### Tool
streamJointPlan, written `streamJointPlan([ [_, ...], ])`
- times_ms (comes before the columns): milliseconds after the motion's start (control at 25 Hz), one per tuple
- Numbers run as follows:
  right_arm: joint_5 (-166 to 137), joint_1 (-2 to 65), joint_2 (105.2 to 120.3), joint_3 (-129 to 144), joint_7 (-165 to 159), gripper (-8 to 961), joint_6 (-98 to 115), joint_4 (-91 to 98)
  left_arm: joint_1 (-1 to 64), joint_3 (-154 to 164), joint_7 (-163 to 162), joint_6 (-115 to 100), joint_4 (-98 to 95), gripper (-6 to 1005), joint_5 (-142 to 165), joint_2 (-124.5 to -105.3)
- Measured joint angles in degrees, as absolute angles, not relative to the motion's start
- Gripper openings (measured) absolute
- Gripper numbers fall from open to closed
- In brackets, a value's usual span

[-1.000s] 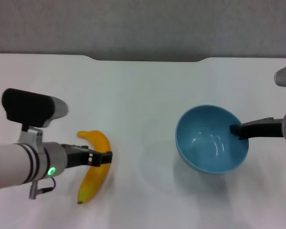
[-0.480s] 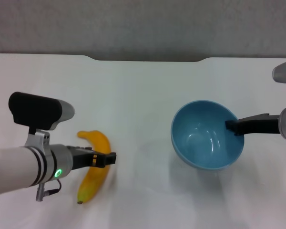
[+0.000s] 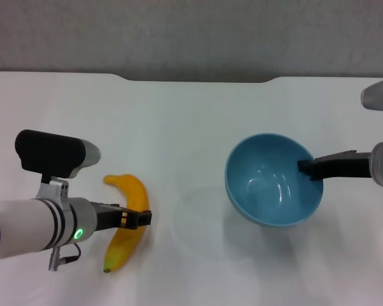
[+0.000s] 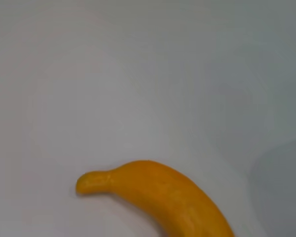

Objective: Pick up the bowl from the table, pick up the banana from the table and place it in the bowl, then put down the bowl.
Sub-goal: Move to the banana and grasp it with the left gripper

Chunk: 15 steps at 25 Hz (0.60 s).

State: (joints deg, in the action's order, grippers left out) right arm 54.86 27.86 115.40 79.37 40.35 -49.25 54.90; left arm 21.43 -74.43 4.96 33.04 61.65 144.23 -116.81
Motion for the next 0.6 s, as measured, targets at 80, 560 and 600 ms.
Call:
streamJointPlan([
  [80, 54.85, 27.86, 115.4, 79.36, 40.34, 34, -49.25, 54.96, 21.67, -74.41, 4.95, 33.05, 61.13, 744, 144.19, -116.82],
  [560, 54.87, 27.95, 115.41, 79.45, 40.35, 34, -49.18, 55.13, 23.29, -74.35, 4.74, 33.22, 58.19, 739, 143.53, -116.89],
  [600, 54.87, 27.96, 115.42, 79.45, 40.34, 34, -49.18, 55.13, 23.36, -74.35, 4.72, 33.25, 58.0, 737, 143.52, -116.89],
])
